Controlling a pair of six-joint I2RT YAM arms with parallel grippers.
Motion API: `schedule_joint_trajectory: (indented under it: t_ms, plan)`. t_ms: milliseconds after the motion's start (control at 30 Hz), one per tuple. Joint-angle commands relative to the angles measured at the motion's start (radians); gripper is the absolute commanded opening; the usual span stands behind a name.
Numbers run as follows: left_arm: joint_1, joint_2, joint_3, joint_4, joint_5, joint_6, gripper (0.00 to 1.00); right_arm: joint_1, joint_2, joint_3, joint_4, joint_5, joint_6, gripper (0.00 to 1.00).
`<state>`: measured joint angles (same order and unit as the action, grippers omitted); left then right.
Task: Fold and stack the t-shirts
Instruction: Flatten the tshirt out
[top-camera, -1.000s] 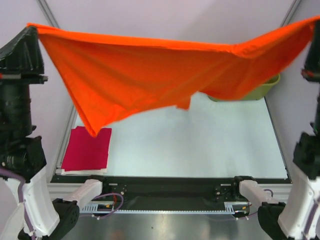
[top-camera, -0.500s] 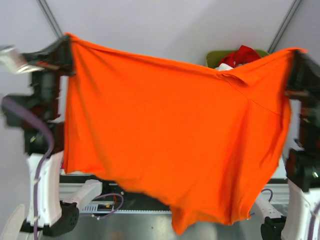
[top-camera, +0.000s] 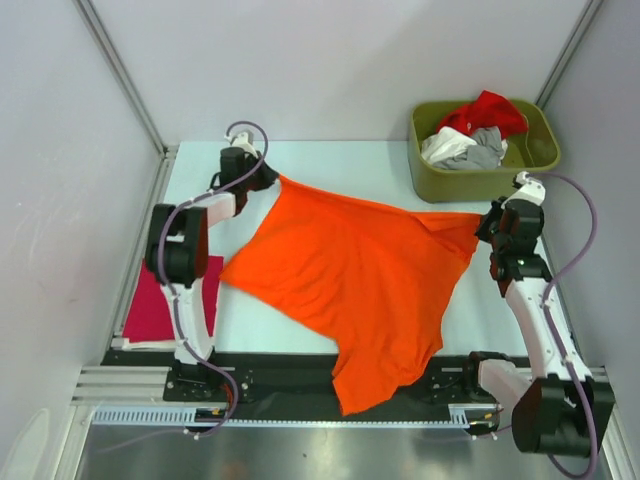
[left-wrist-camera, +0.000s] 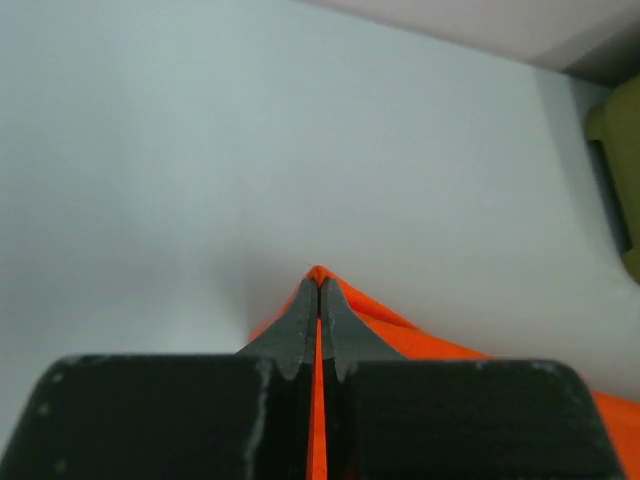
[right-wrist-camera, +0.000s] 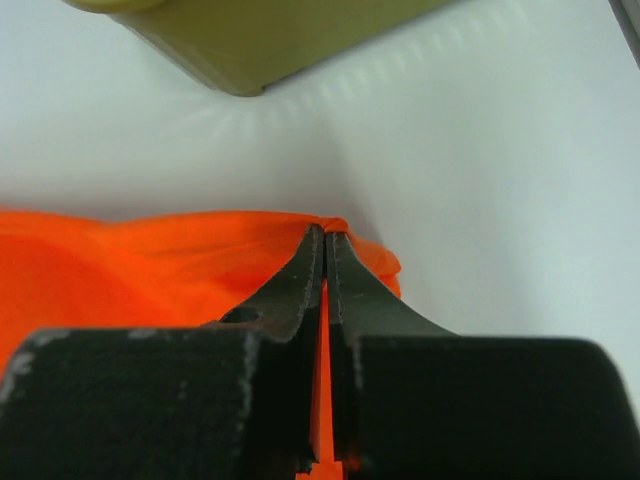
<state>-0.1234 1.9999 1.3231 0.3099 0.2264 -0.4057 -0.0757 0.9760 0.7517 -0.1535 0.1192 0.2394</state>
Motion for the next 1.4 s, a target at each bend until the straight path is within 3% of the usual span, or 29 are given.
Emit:
schedule_joint_trajectory:
  t_ms: [0,233,367,700,833,1100,1367]
  plan:
    - [0.002,0.158,0.232,0.132,0.083,-0.1,0.0,-0.024,0.071,0.031,0.143,0.036,-0.058,0.0]
    - [0.005,0.293,0.402,0.089,0.073,-0.128,0.0,-0.036,0.24,0.095,0.14,-0.079,-0.046,0.0]
    - [0.005,0.347,0.517,0.0,0.106,-0.116,0.0,-0.039,0.274,0.136,0.069,-0.07,-0.009,0.0]
    - [0.007,0.249,0.458,-0.201,0.14,-0.068,0.0,0.004,0.286,0.256,-0.144,-0.101,0.097,0.0]
    - [0.008,0.258,0.505,-0.282,0.159,-0.048,0.0,-0.009,0.288,0.267,-0.172,-0.092,0.106,0.0]
    - [0.016,0.29,0.608,-0.287,0.126,-0.087,0.0,-0.029,0.32,0.288,-0.172,-0.164,0.167,0.0]
    - [0.041,0.431,0.778,-0.235,0.136,-0.173,0.0,-0.038,0.404,0.334,-0.137,-0.121,0.231,0.0]
